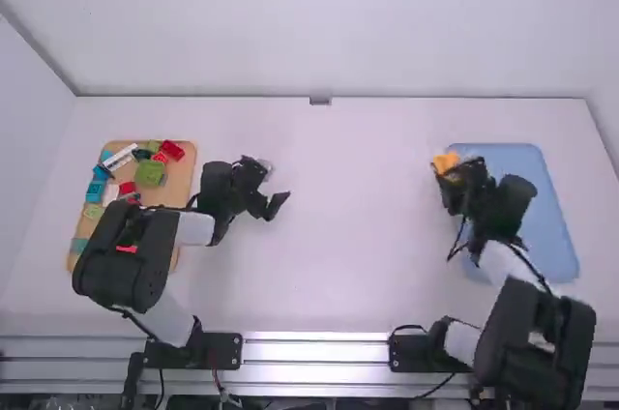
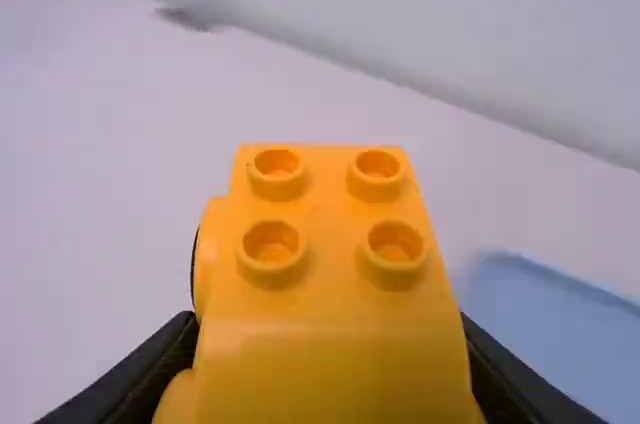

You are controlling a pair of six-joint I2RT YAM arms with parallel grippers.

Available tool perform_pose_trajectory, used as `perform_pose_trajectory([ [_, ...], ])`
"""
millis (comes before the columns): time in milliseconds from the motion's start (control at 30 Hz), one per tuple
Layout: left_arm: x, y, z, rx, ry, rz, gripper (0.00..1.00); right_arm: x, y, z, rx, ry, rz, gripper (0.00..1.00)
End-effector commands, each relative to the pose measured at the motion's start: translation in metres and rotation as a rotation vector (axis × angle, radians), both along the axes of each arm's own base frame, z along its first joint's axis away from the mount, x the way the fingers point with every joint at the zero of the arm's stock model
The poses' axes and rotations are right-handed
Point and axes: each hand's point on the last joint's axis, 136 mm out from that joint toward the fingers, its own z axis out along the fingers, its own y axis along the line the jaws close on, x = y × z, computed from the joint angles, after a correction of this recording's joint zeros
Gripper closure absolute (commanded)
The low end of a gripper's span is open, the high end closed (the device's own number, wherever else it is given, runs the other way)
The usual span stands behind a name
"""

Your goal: Assemble lego blocks to make yellow taxi

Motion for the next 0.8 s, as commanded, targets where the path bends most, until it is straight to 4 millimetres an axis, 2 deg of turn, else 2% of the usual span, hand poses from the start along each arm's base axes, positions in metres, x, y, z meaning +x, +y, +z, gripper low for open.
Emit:
perform_pose_trajectory([
  [0,0.006,0.003,0.011,-0.035,0.007,0.056,0.01,-0.014,-0.064,-0.005,-0.013,0.034,-0.288,0.71],
  [67,0.012,0.011,0.009,-0.035,0.033,0.126,0.01,-0.025,-0.092,-0.012,0.038,0.055,-0.387,0.70],
  [167,0.017,0.021,0.006,-0.010,0.048,0.190,0.01,-0.034,-0.115,-0.030,0.062,0.093,-0.457,0.71],
  [233,0.018,0.025,0.004,-0.012,0.071,0.221,0.01,-0.036,-0.132,-0.049,0.083,0.144,-0.499,0.71],
  [333,0.017,0.024,0.002,-0.020,0.095,0.228,0.01,-0.032,-0.148,-0.070,0.131,0.216,-0.534,0.70],
  [467,0.015,0.023,0.002,-0.046,0.116,0.253,0.01,-0.025,-0.159,-0.089,0.180,0.301,-0.549,0.70],
  [633,0.015,0.034,0.008,-0.065,0.141,0.349,0.01,-0.014,-0.156,-0.098,0.198,0.391,-0.532,0.52],
  [700,0.015,0.040,0.014,-0.053,0.132,0.383,0.01,-0.015,-0.159,-0.099,0.173,0.435,-0.564,0.38],
  [733,0.015,0.039,0.016,-0.051,0.130,0.381,0.01,-0.015,-0.160,-0.099,0.167,0.443,-0.569,0.35],
  [767,0.013,0.037,0.019,-0.050,0.126,0.372,0.01,-0.016,-0.161,-0.099,0.152,0.460,-0.584,0.23],
])
